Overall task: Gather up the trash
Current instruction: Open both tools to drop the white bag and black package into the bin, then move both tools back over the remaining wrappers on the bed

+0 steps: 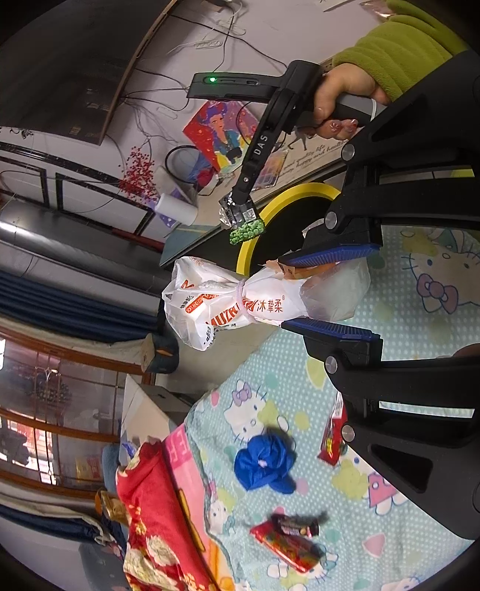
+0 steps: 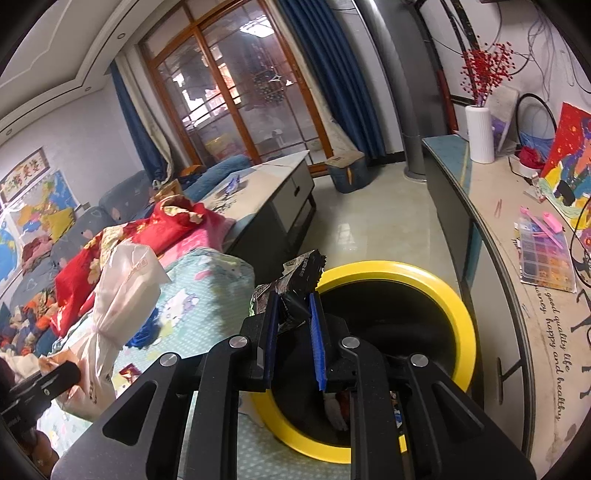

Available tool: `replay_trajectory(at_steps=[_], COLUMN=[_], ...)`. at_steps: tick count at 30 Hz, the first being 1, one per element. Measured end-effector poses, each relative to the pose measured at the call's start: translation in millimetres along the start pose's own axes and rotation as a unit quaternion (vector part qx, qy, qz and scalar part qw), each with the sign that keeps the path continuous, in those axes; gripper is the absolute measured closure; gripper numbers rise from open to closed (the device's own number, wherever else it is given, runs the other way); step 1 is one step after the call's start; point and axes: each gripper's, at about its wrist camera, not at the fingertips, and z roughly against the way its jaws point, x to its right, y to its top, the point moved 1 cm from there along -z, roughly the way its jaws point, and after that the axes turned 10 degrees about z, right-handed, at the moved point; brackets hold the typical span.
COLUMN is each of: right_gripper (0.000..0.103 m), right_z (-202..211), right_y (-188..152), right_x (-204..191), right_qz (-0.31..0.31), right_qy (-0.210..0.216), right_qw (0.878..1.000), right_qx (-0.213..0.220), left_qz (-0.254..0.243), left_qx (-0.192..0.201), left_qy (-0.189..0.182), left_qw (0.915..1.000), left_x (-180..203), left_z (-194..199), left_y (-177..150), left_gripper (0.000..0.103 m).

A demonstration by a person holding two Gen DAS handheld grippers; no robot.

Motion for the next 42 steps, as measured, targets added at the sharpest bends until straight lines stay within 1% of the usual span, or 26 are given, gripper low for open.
replay_trajectory(at_steps=[11, 22, 30, 31, 32, 33, 34, 35, 37, 38, 39, 40, 42], right_gripper=[0.087, 0.087, 0.087, 0.086, 0.083, 0.082, 0.071, 0.059, 0.056, 0.054, 0.053, 0.051, 0.049], right_z=[-1.3, -5.3, -11.1, -12.1, -13.6, -15.0, -16.5, -19.2, -20.9, -21.6, -22.1, -21.9, -22.4], right_y=[-4.0, -12.4, -19.5, -19.9, -21.2, -22.2, -23.8, -26.6, -29.4, -30.1, -31.0, -31.7, -32.5], right_x=[25.8, 52.9, 68.1, 69.7, 72.0, 74.0, 75.7, 78.7, 83.5, 84.4, 85.3, 85.6, 84.9], right_qz=[-0.025, -0.042, -0.054, -0.055, -0.059, -0.063, -0.067, -0.075, -0.083, -0.084, -0.086, -0.088, -0.088], right_qy=[-0.023, -0.042, -0.052, -0.053, -0.052, -0.051, -0.047, -0.048, -0.056, -0.056, -0.059, -0.062, -0.064], right_qw=[0.999, 0.998, 0.997, 0.997, 0.997, 0.996, 0.996, 0.995, 0.994, 0.994, 0.994, 0.993, 0.993], right_qx=[-0.001, -0.010, -0.021, -0.022, -0.024, -0.027, -0.031, -0.038, -0.040, -0.043, -0.045, -0.044, -0.043], left_qz=[-0.016, -0.031, -0.038, -0.038, -0.037, -0.034, -0.028, -0.020, -0.007, -0.006, -0.006, -0.004, -0.001], left_qx=[-0.024, -0.049, -0.068, -0.069, -0.071, -0.075, -0.078, -0.081, -0.077, -0.070, -0.061, -0.056, -0.046], left_qy=[-0.006, -0.013, -0.003, -0.002, 0.000, 0.002, 0.003, 0.001, 0.004, 0.006, 0.006, 0.006, 0.006], left_qw=[0.9996, 0.9982, 0.9970, 0.9969, 0.9968, 0.9966, 0.9966, 0.9965, 0.9970, 0.9975, 0.9981, 0.9984, 0.9989], left_x=[18.1, 37.8, 42.8, 43.1, 42.8, 42.2, 40.7, 39.3, 36.4, 36.2, 34.8, 34.2, 31.8], left_z=[-27.9, -65.0, -98.0, -100.7, -104.5, -110.0, -114.9, -119.1, -122.0, -120.3, -116.5, -113.6, -106.5], left_y=[-6.6, -11.6, -15.0, -14.6, -14.0, -13.1, -11.8, -10.9, -8.4, -7.5, -6.2, -5.8, -4.1], left_gripper=[0.081, 0.081, 0.081, 0.080, 0.079, 0.078, 0.070, 0.065, 0.044, 0.039, 0.028, 0.021, 0.020])
